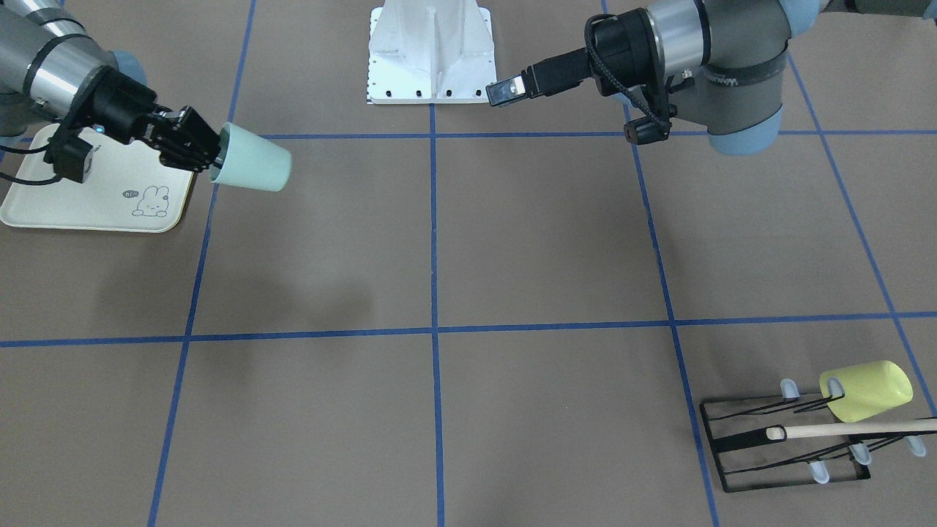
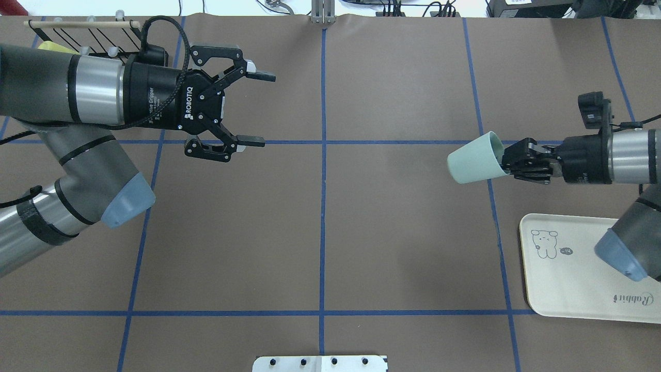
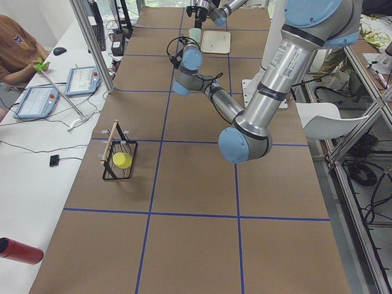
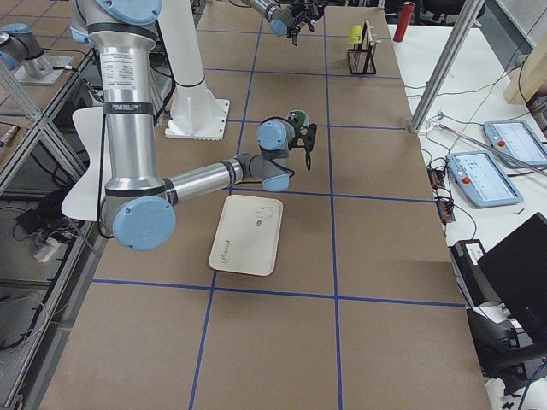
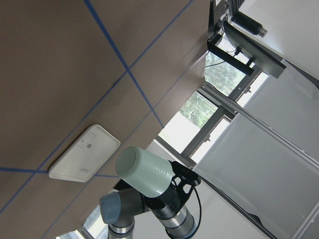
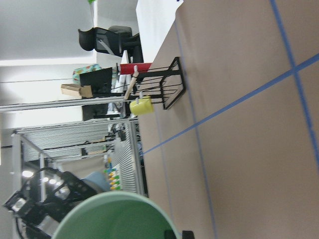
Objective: Left arm grabs green cup and hands to right arm on tray
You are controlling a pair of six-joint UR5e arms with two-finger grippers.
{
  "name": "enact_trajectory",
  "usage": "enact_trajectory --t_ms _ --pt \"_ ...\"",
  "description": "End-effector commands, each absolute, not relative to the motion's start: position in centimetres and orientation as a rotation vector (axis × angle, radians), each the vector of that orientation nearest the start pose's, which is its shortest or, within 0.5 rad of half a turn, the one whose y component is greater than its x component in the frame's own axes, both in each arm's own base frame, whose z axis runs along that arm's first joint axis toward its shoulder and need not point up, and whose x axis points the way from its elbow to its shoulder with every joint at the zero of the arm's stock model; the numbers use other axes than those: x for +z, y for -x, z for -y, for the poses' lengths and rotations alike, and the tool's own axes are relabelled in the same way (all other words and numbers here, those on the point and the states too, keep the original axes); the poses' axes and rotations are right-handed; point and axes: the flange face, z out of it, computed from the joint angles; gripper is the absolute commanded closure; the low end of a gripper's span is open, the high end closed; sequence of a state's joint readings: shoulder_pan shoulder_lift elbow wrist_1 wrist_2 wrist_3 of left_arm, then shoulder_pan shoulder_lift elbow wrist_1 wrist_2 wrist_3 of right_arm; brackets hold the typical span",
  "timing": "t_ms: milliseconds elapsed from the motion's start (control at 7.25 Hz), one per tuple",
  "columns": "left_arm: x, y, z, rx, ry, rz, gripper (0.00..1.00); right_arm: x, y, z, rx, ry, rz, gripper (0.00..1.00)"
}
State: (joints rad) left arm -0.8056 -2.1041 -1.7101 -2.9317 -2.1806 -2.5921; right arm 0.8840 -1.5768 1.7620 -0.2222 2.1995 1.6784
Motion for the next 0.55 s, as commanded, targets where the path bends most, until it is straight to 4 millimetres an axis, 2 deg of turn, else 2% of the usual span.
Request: enact_trajectory --t_ms 0,138,276,414 --pt "13.9 -32.9 45.8 -0.631 0.573 -1.829 0.0 49.0 19.1 40.9 0.3 -0.125 1.283 1.0" --pt "13.9 -33.0 45.8 -0.631 0.575 -1.827 0.0 50.2 16.9 40.6 0.236 -0.169 1.168 1.0" --pt "14.1 -33.1 45.9 -0.636 0.575 -1.824 0.0 51.1 15.3 38.5 0.163 -0.164 1.05 1.0" --pt "14.2 -33.1 45.9 -0.638 0.576 -1.821 0.0 53.2 14.5 36.0 0.08 -0.146 0.976 1.0"
